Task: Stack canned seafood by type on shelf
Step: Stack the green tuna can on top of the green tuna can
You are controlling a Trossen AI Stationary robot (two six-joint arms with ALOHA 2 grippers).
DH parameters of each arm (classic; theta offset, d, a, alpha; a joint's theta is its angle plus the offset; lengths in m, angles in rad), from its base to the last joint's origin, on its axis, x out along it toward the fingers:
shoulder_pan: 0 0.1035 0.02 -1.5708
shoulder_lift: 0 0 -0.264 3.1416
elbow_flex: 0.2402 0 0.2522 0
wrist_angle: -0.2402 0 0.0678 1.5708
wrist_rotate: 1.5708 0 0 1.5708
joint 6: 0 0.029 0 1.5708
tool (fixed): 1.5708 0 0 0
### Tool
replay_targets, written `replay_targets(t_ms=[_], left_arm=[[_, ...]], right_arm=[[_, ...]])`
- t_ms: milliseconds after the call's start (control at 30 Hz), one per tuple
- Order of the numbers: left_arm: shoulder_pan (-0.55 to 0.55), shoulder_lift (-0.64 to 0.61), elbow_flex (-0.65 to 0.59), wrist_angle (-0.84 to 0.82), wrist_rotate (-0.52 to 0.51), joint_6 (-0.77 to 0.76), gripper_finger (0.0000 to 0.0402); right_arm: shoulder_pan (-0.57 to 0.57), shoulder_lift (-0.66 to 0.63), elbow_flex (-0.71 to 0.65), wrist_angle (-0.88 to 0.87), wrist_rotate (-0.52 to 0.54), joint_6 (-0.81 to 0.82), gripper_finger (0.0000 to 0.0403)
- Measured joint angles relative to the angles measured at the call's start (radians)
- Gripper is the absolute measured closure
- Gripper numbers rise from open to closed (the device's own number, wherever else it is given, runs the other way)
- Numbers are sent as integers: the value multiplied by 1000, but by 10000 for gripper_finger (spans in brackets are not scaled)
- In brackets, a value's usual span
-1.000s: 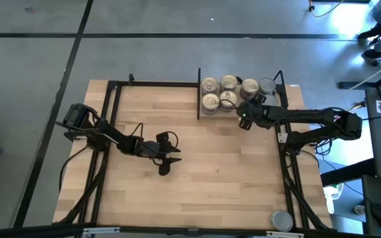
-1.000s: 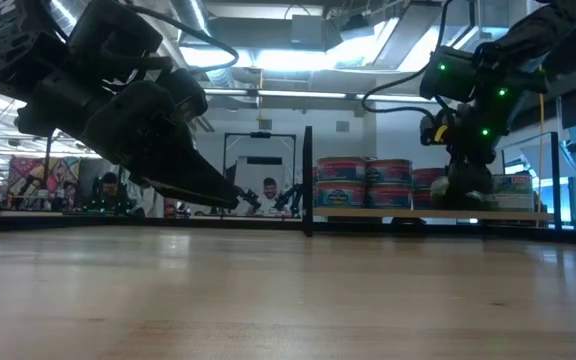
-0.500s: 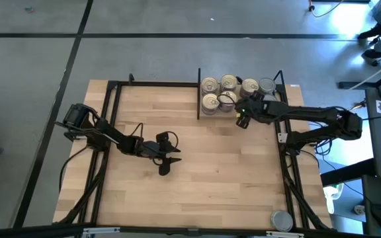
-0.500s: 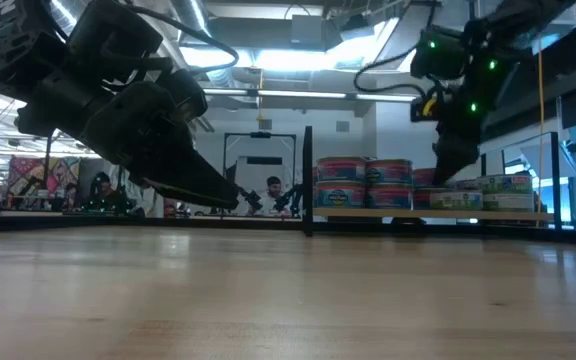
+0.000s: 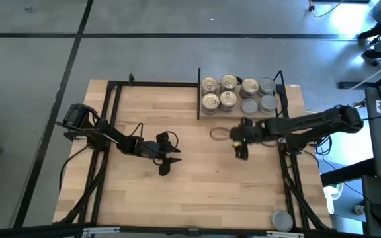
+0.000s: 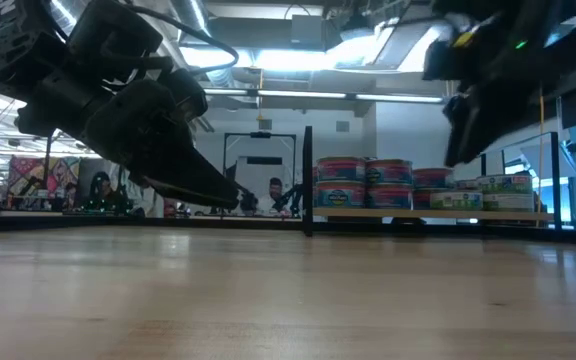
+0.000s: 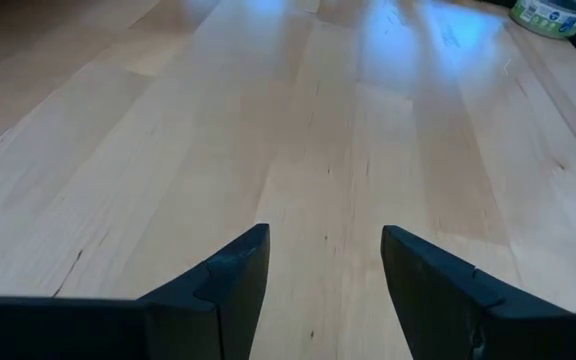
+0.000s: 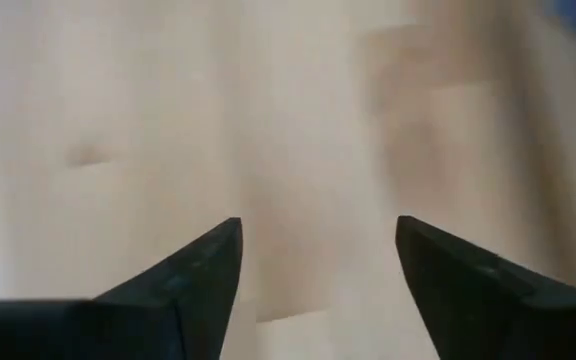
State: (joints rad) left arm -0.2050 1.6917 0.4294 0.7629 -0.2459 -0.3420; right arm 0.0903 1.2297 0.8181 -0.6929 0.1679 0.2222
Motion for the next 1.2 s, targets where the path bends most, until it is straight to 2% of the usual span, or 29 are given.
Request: replay_targets(t_ms=[267, 533, 833, 1200], left_arm=[[-4, 0, 2, 56, 0, 0, 210], [-33, 0, 42, 64, 0, 33, 210], [-79, 0, 106, 60, 0, 89, 210], [-145, 0, 122, 58, -12, 48, 210]], right_arm=[[265, 0, 0, 22, -169, 275, 139], [464, 0, 0, 22, -188, 549, 147], [645, 0, 0, 50, -165, 771, 255], [830, 47, 0, 142, -138, 898, 394]])
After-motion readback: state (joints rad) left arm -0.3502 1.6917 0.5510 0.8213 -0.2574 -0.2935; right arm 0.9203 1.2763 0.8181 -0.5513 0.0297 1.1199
